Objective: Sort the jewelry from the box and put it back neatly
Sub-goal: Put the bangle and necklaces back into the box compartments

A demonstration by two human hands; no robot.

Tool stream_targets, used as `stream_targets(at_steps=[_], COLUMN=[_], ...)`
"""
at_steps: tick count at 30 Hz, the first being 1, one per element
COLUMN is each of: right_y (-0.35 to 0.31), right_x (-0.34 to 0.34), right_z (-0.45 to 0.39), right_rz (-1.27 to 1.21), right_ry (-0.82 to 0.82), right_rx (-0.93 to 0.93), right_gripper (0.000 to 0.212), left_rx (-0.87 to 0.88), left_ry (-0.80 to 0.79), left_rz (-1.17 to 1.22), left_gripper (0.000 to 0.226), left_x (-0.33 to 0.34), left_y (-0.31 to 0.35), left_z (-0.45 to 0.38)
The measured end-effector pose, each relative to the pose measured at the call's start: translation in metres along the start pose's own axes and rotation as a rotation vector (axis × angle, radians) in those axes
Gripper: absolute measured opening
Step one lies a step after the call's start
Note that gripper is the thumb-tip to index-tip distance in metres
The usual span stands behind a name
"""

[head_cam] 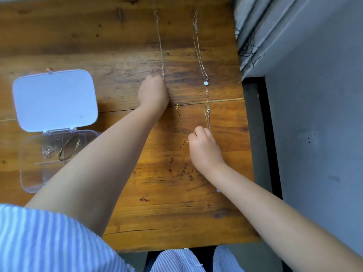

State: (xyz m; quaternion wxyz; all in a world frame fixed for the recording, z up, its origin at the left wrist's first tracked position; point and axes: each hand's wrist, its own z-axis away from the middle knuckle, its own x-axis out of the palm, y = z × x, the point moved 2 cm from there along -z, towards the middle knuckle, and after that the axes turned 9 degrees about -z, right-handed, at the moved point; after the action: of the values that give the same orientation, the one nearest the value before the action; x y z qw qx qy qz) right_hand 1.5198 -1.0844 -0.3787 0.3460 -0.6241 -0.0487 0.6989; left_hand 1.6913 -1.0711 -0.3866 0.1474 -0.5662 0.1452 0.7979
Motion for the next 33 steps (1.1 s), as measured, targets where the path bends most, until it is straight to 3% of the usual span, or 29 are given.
stream_targets(at_steps=[2,4,5,7,9,11,15,18,23,33], right_y=[0.0,0.0,0.004,0.016,0.019,0.017,-0.006,-0.029,-0.077,-0.19], right_x=[-0.003,-0.003,-0.005,-0.008,-0.016,-0.026,-0.041,-0.051,-0.055,-0.048], right_z=[0.0,-0.006,-0.009,-0.012,-0.015,-0.016,-0.02,-0.022,-0.028,-0.023], right_rz=[0.046,-0.051,-0.118,-0.319,-0.61,-0.862,-1.293,-1.619,-1.725,-1.774], right_ry=[0.033,-0.013,-0.03,-0.041,-0.048,-0.014,-0.007,-0.023,-0.103,-0.098], right_rx=[-0.058,-0.057,-0.018,0.144,0.296,0.365,0.328,0.268,0.229,0.081], right_gripper=[0.025,0.014,0.006,0.011,0.014,0.024,0.032,0.035,0.035,0.035], left_rx=[0.029,0.034,0.039,0.066,0.074,0.056,-0.003,-0.017,-0.176,-0.126], left_ry=[-0.019,-0.031,-0.039,-0.053,-0.042,-0.073,-0.205,-0.227,-0.075,-0.095], left_rz=[-0.046,-0.055,-0.041,0.054,0.299,0.67,1.441,1.786,2.166,2.314], left_gripper=[0.029,0.03,0.029,0.023,0.021,0.033,0.04,0.041,0.04,0.038], left_x=[-0.001,0.002,0.004,0.006,0.004,-0.003,-0.022,-0.033,-0.055,-0.086], left_y=[-0.002,-0.009,-0.014,-0.023,-0.035,-0.048,-0.083,-0.112,-0.154,-0.262], left_z=[0.004,0.011,0.015,0.026,0.041,0.063,0.107,0.124,0.149,0.177])
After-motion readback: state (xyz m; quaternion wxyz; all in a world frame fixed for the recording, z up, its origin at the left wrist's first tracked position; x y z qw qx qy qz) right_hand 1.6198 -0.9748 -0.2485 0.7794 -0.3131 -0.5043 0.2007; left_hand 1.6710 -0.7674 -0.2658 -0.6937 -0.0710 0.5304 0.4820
